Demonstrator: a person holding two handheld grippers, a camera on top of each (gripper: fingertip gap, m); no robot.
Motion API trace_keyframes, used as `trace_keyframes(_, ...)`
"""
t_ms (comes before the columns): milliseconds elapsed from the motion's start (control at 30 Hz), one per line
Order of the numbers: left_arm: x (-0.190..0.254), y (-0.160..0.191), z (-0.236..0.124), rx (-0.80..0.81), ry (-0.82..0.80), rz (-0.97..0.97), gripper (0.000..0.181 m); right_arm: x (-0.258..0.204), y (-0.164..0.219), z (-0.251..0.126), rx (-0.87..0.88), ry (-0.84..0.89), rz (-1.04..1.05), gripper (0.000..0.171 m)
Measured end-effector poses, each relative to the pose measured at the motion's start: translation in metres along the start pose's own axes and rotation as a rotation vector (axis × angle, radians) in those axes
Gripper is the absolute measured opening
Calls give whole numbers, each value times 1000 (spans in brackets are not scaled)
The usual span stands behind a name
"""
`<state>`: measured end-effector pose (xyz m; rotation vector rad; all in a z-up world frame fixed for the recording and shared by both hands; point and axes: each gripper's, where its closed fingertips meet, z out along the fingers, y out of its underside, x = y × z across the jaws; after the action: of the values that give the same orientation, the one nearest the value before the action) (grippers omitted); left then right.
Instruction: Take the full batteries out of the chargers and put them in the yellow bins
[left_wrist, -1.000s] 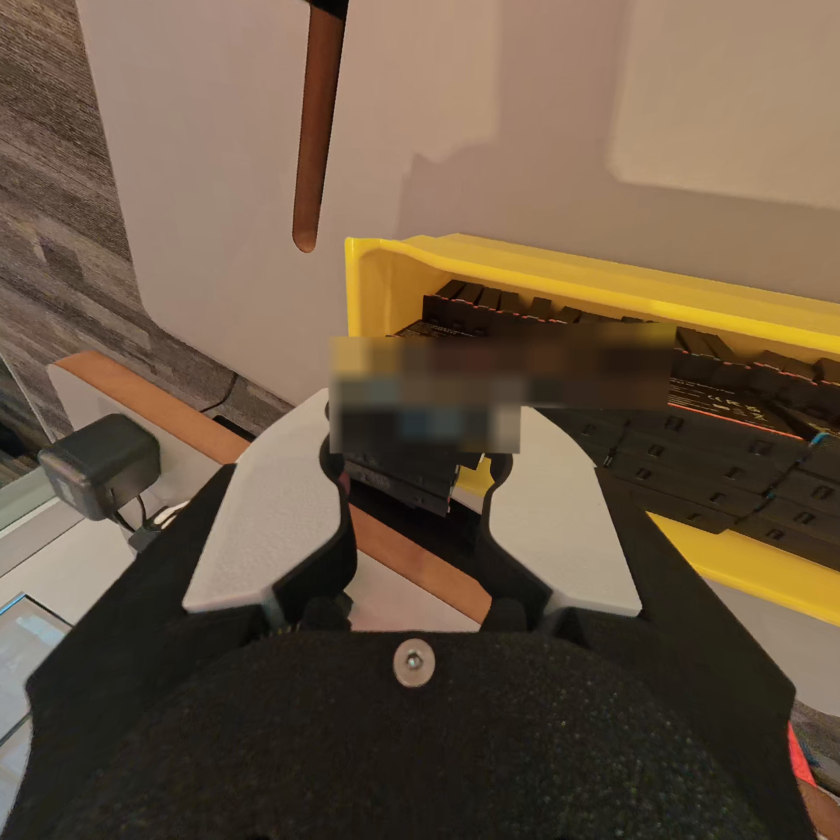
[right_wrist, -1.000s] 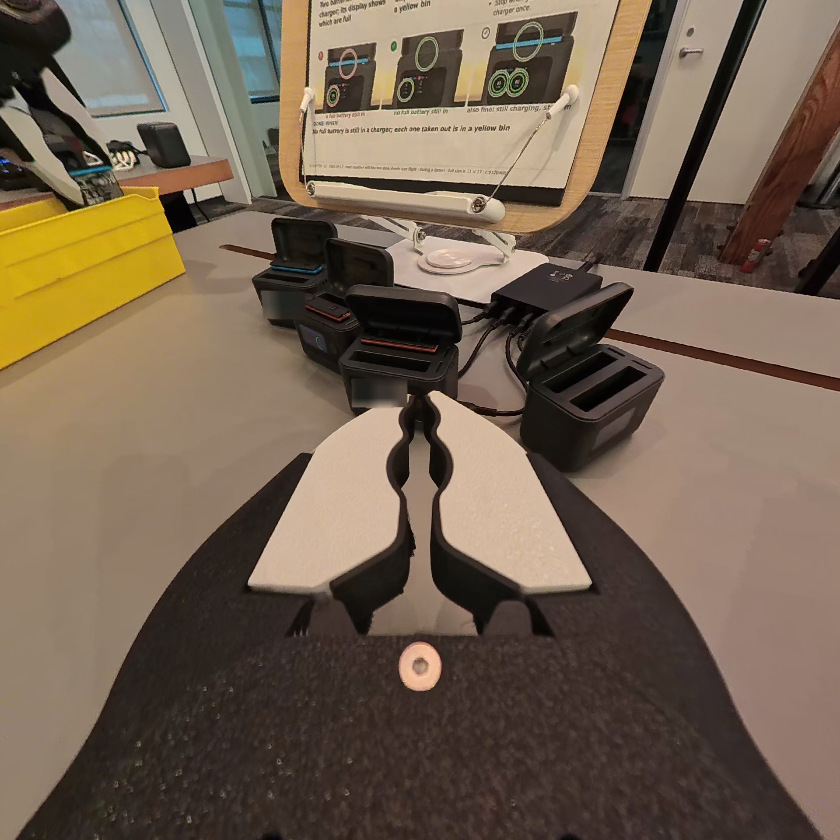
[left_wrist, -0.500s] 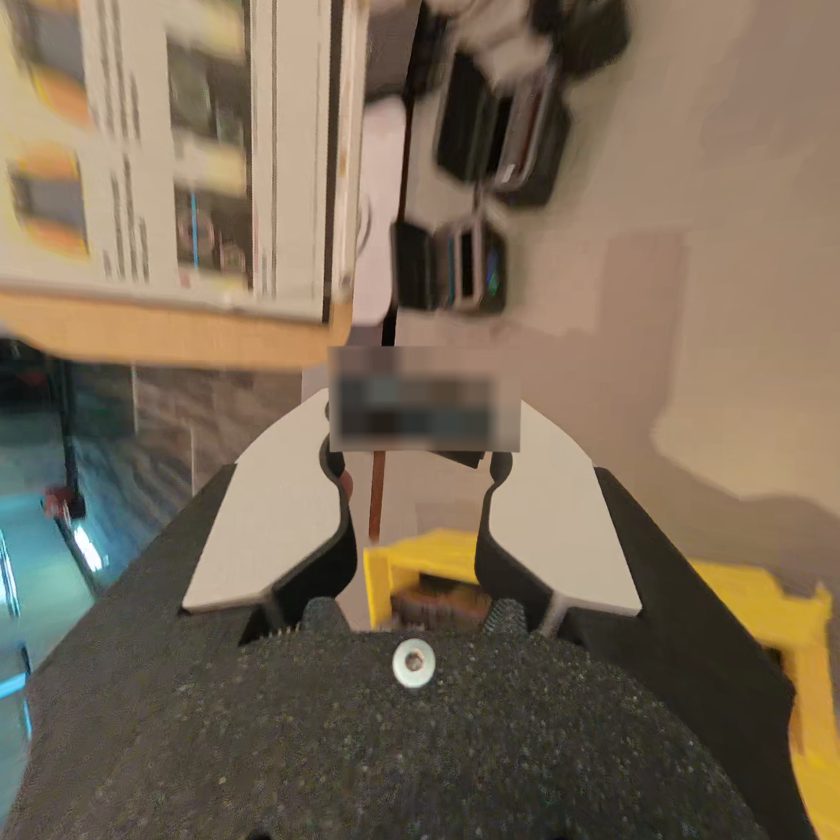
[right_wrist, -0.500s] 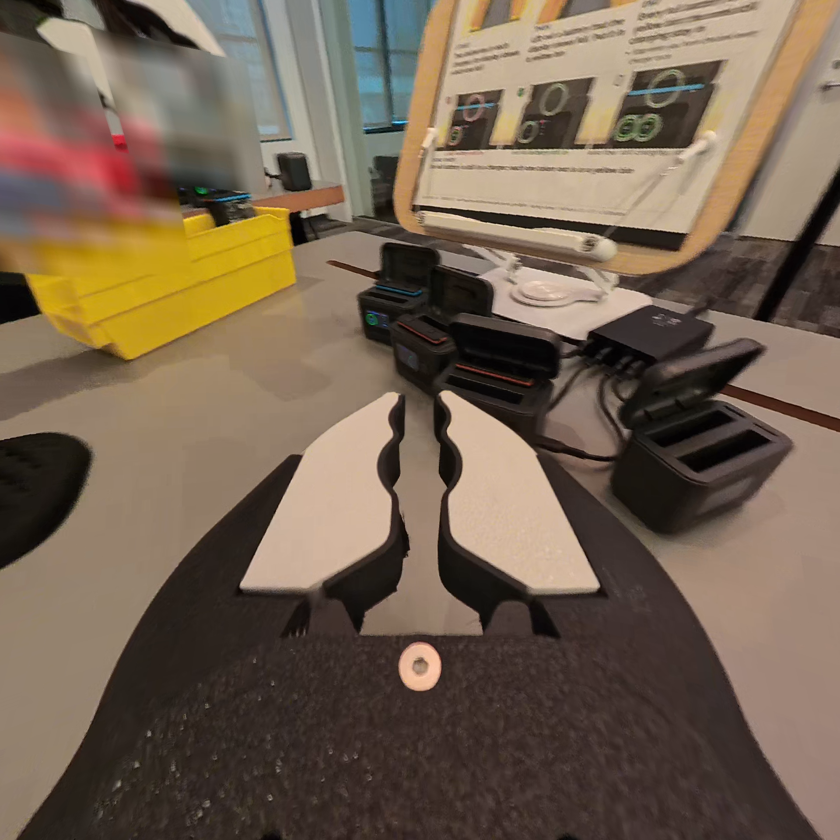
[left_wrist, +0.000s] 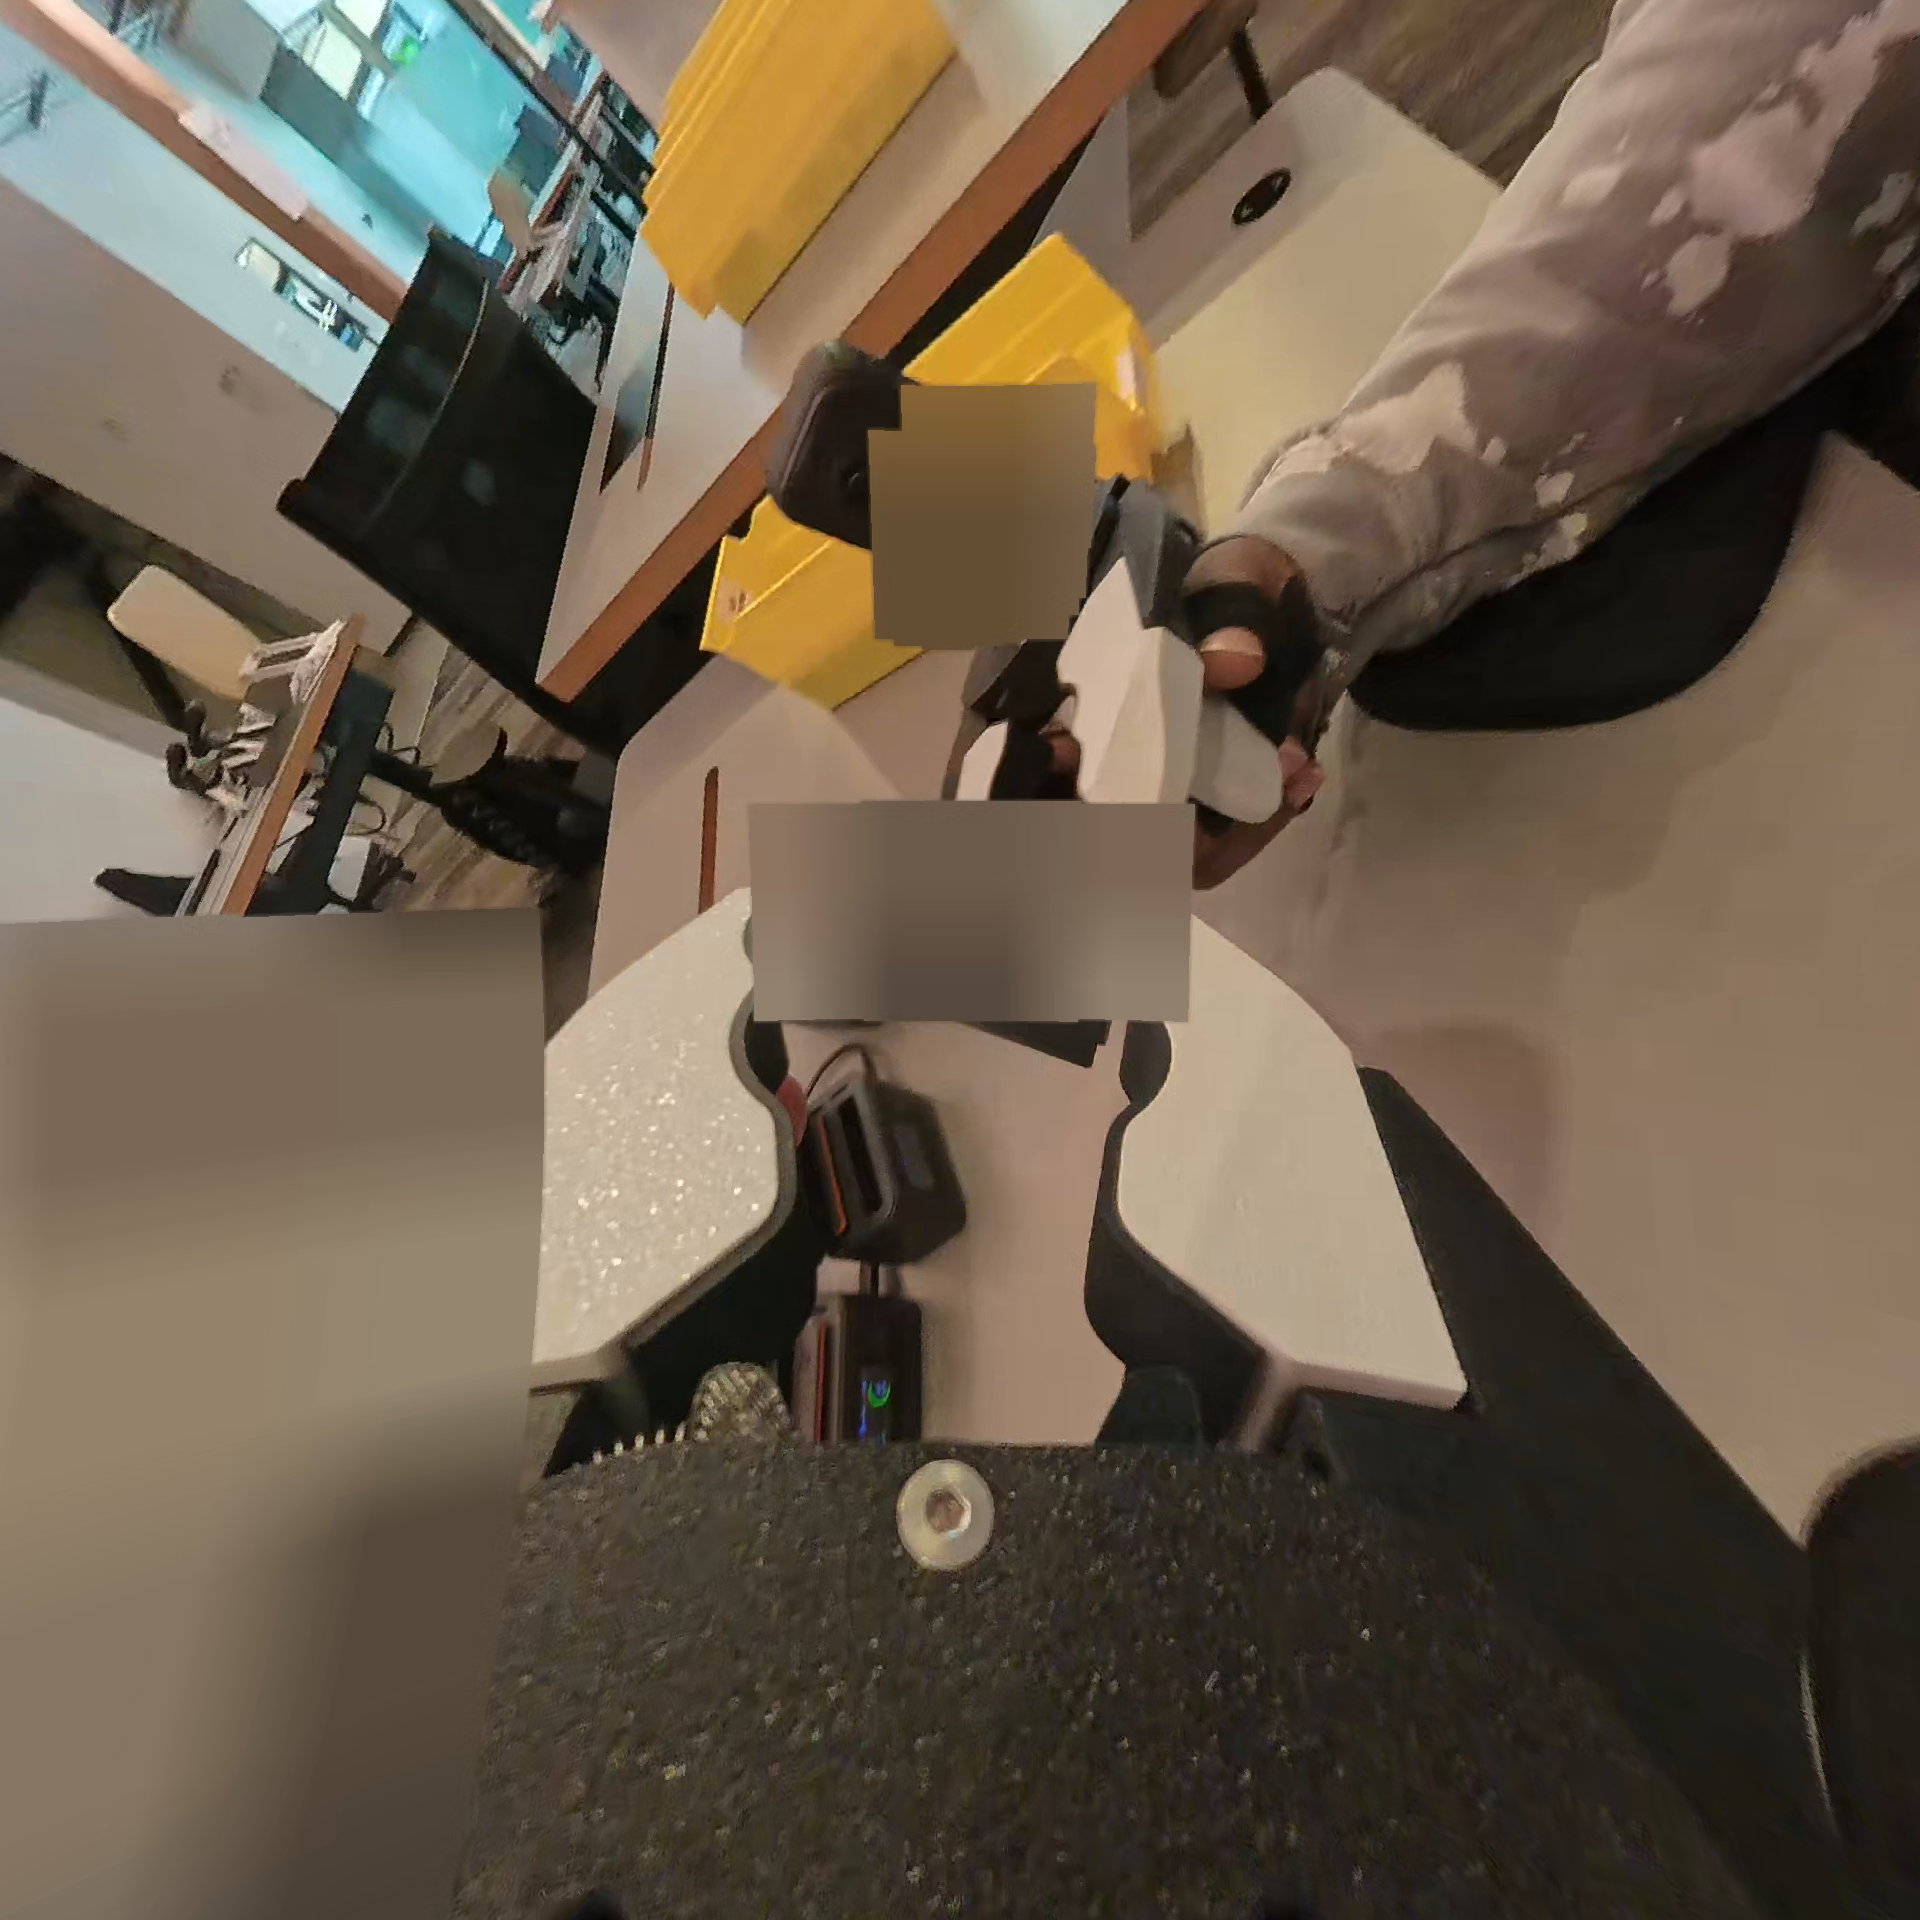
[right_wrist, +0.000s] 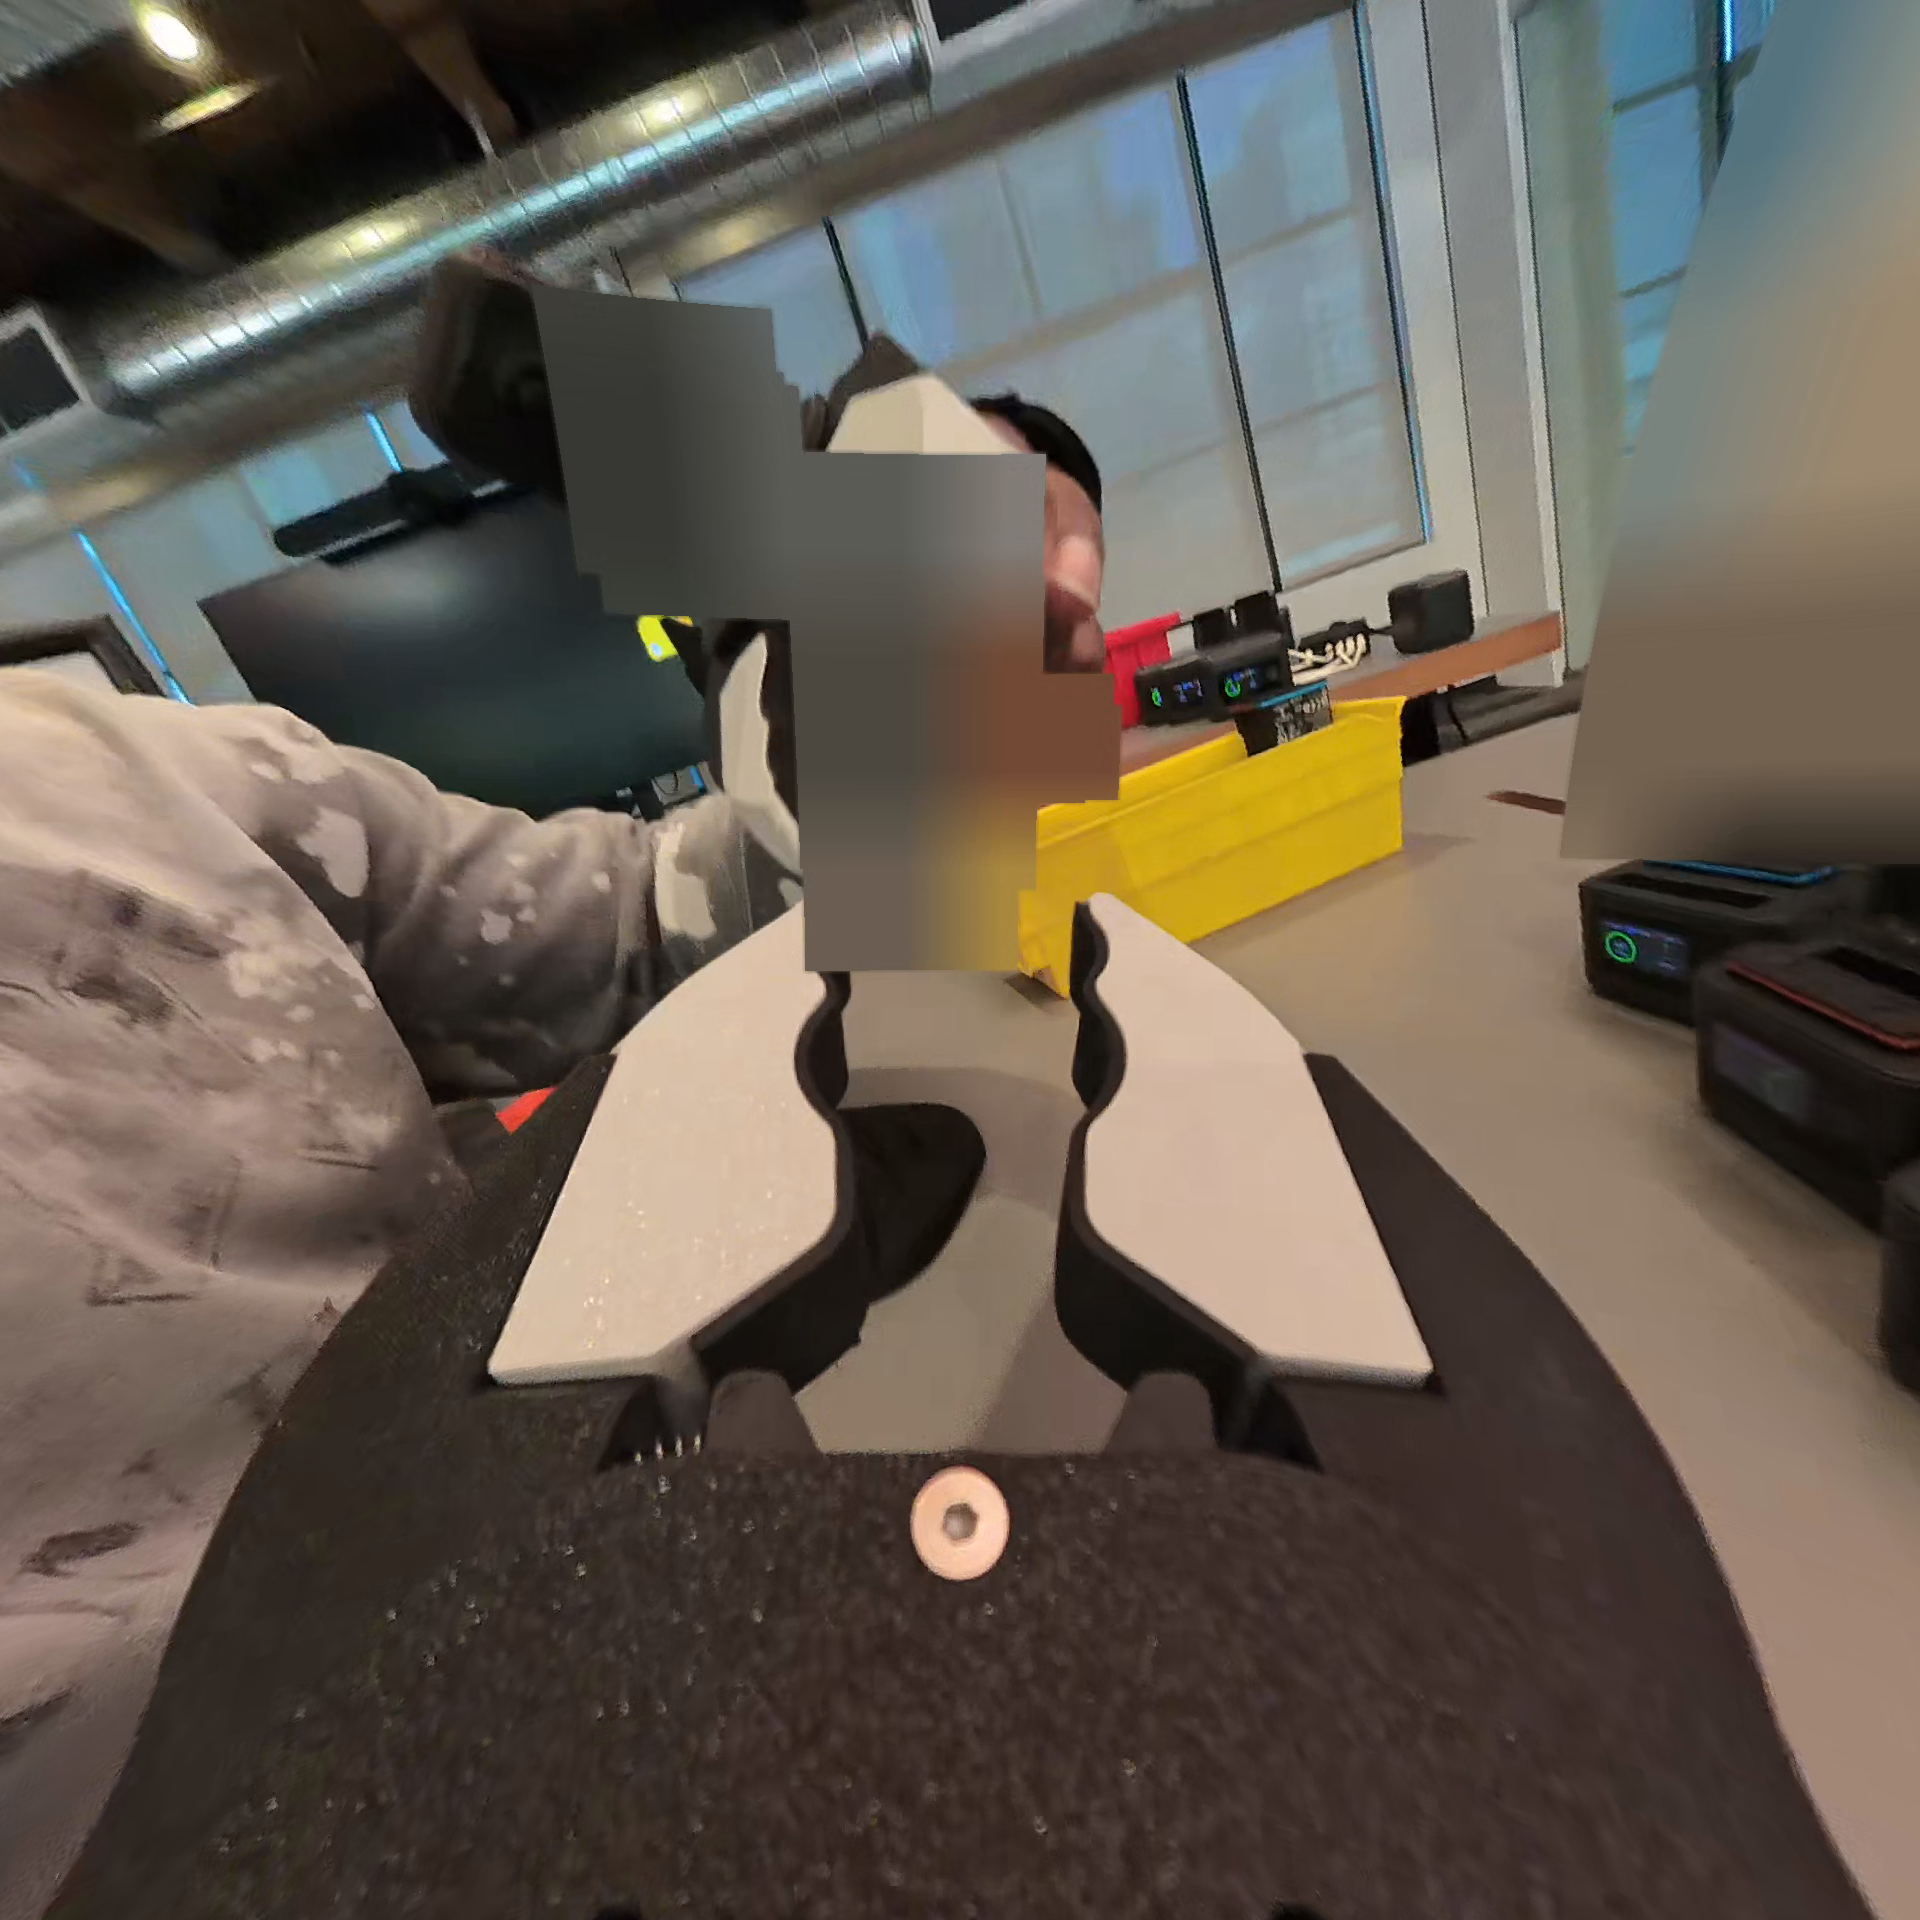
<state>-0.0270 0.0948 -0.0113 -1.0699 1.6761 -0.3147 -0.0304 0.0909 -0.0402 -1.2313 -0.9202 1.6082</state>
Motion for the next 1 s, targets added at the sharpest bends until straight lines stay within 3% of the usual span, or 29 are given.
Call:
trace_keyframes(300,5,0,24,39,14,-39,63,-9,-22,-16,96,-86,52,14)
trace_keyframes(467,2,-5,15,158,30,-286,57,-8,-18,-18,45,-52,-37,10)
trace_keyframes(700,15,20,11,221,79,-703,39,-5,-15,-19,2,17,-172,10)
trace_keyframes(1000,21,12,29,428,-26,-905,18,-4,-22,-20,85,10,-132,9)
